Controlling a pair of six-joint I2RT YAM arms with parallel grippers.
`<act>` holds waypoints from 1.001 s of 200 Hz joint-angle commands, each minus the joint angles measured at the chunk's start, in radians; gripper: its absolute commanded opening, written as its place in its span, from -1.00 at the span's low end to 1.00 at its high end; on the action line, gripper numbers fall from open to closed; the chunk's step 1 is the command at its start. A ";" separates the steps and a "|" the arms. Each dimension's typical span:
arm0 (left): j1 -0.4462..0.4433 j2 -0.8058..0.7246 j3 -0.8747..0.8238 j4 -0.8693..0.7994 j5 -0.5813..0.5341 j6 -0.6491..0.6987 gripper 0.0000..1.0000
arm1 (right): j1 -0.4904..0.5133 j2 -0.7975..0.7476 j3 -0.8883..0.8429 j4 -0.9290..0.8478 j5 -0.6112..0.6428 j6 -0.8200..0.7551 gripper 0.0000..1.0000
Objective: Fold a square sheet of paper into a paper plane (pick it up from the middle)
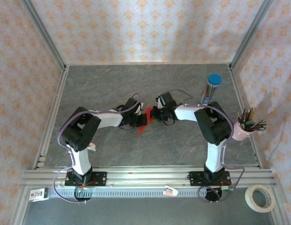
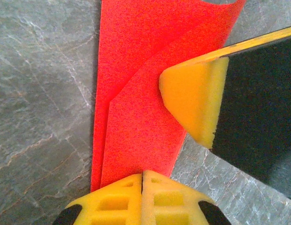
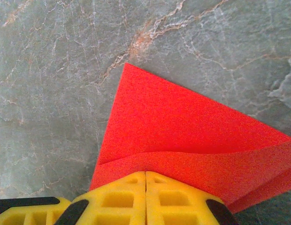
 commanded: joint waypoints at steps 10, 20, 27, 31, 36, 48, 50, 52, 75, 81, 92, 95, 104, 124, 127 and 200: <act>-0.001 0.056 -0.079 -0.110 -0.045 0.007 -1.00 | -0.090 0.063 -0.006 -0.033 0.117 -0.017 -0.86; -0.001 0.058 -0.086 -0.106 -0.048 0.010 -1.00 | -0.110 0.064 -0.001 -0.025 0.133 -0.013 -0.86; -0.001 0.058 -0.090 -0.105 -0.053 0.010 -1.00 | -0.124 0.068 0.005 -0.021 0.136 -0.012 -0.86; -0.001 0.058 -0.095 -0.104 -0.055 0.010 -1.00 | -0.132 0.071 0.010 -0.023 0.138 -0.012 -0.86; -0.001 0.083 -0.100 -0.100 -0.056 0.009 -1.00 | -0.141 0.074 0.016 -0.025 0.143 -0.011 -0.86; -0.001 0.095 -0.108 -0.096 -0.054 0.010 -1.00 | -0.161 0.082 0.023 -0.026 0.159 -0.010 -0.86; -0.001 0.096 -0.109 -0.095 -0.055 0.010 -1.00 | -0.164 0.083 0.024 -0.026 0.160 -0.009 -0.86; -0.001 0.097 -0.109 -0.095 -0.055 0.011 -1.00 | -0.167 0.083 0.024 -0.025 0.162 -0.008 -0.86; -0.001 0.086 -0.123 -0.089 -0.058 0.012 -1.00 | -0.202 0.084 0.023 -0.017 0.179 0.003 -0.85; -0.001 0.083 -0.124 -0.090 -0.058 0.012 -1.00 | -0.211 0.084 0.024 -0.014 0.183 0.006 -0.84; -0.001 0.081 -0.123 -0.094 -0.059 0.013 -1.00 | -0.223 0.087 0.031 -0.015 0.187 0.010 -0.84; -0.001 0.081 -0.123 -0.094 -0.059 0.013 -1.00 | -0.225 0.089 0.032 -0.017 0.187 0.012 -0.84; -0.001 0.080 -0.121 -0.097 -0.062 0.014 -1.00 | -0.234 0.090 0.041 -0.018 0.187 0.015 -0.83; -0.001 0.073 -0.120 -0.096 -0.062 0.010 -1.00 | -0.238 0.095 0.058 -0.023 0.196 0.020 -0.83; -0.001 0.071 -0.121 -0.096 -0.062 0.008 -1.00 | -0.238 0.095 0.062 -0.023 0.194 0.020 -0.83; -0.001 0.041 -0.097 -0.097 -0.072 -0.001 -1.00 | -0.244 0.062 0.051 0.016 0.247 0.079 -0.82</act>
